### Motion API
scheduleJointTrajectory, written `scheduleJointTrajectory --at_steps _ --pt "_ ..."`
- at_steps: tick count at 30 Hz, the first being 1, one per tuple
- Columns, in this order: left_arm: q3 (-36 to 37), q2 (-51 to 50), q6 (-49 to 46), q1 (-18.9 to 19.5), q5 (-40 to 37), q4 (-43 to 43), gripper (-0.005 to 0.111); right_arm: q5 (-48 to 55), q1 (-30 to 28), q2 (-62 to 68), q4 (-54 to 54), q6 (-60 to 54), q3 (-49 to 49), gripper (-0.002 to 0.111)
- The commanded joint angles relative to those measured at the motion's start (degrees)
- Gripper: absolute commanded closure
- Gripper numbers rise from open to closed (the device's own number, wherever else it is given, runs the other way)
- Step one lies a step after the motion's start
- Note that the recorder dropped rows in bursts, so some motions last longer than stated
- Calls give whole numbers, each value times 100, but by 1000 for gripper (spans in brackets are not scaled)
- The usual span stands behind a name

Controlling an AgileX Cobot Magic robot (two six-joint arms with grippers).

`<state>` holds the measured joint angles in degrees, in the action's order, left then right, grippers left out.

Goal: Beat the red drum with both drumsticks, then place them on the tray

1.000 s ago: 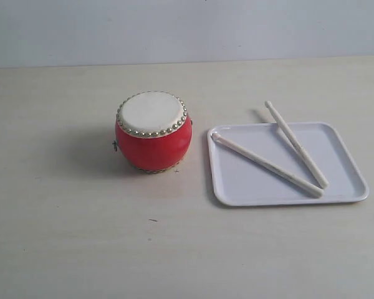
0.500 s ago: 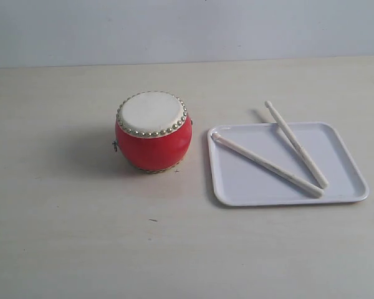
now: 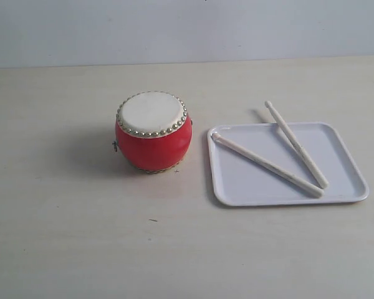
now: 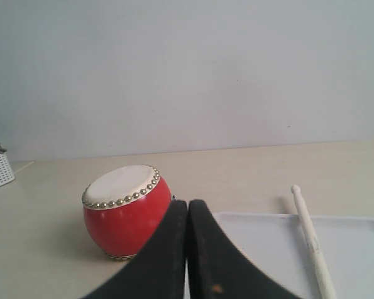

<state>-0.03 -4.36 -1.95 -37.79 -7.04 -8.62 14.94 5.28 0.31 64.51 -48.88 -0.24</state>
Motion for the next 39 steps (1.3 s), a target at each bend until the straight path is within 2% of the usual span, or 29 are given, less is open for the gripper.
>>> scheduleJointTrajectory --at_steps 1,4,7,12,16,20,23,39 --pt "3 59 13 -3 -5 -39 107 21 24 -31 -11 -59 24 108" --pt "3 242 13 280 -88 2 107 21 24 -31 -11 -59 24 108" --pt "3 404 79 791 -111 2 107 21 24 -31 -11 -59 24 108" --pt "3 436 64 1860 -111 12 107 21 24 -31 -11 -59 24 108" --pt "3 436 64 2505 -198 51 107 21 24 -31 -11 -59 24 108" --pt "3 436 -101 3018 -908 91 107 21 24 -31 -11 -59 24 108" --pt "3 436 -291 3176 -1338 91 107 21 24 -31 -11 -59 24 108" --pt "3 436 -399 3171 -1338 91 107 21 24 -31 -11 -59 24 108"
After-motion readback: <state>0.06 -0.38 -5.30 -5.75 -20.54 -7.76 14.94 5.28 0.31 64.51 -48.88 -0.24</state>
